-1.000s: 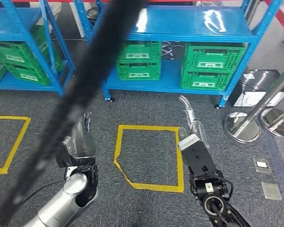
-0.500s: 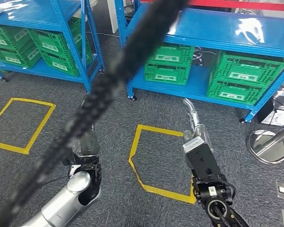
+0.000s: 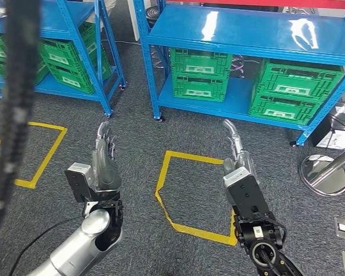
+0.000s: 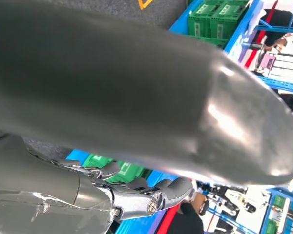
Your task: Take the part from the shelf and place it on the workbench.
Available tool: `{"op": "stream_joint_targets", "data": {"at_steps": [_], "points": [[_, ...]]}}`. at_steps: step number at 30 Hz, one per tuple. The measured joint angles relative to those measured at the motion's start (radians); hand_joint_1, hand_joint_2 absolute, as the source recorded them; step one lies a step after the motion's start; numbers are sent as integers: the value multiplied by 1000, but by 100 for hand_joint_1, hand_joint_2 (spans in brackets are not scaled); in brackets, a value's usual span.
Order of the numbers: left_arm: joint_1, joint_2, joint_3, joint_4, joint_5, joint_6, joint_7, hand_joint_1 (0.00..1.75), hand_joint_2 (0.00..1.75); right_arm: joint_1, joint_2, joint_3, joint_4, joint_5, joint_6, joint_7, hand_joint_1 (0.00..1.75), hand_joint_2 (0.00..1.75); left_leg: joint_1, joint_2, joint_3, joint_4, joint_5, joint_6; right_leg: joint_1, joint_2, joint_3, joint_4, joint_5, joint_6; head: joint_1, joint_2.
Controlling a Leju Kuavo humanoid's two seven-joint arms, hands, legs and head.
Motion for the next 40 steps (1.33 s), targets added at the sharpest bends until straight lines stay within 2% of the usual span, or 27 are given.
{"op": "stream_joint_targets", "data": {"at_steps": [17, 29, 40], "points": [[-11, 1, 0, 10, 19, -7, -1, 0, 0, 55, 0, -12, -2, 0, -89, -65, 0, 0, -1, 0, 0, 1, -1, 0, -1, 0, 2, -4, 0, 0, 0, 0], [-48, -30, 0, 74, 41, -23, -48, 0, 0, 132, -11, -53, -48, 3, -159, -56, 0, 0, -1, 1, 0, 1, -1, 0, -1, 0, 2, -5, 0, 0, 0, 0], [-60, -50, 0, 121, 45, -28, -55, 0, 0, 165, -32, -81, -96, 4, -165, -50, 0, 0, -1, 1, 0, 1, -1, 0, -2, 0, 2, -5, 0, 0, 0, 0]]}}
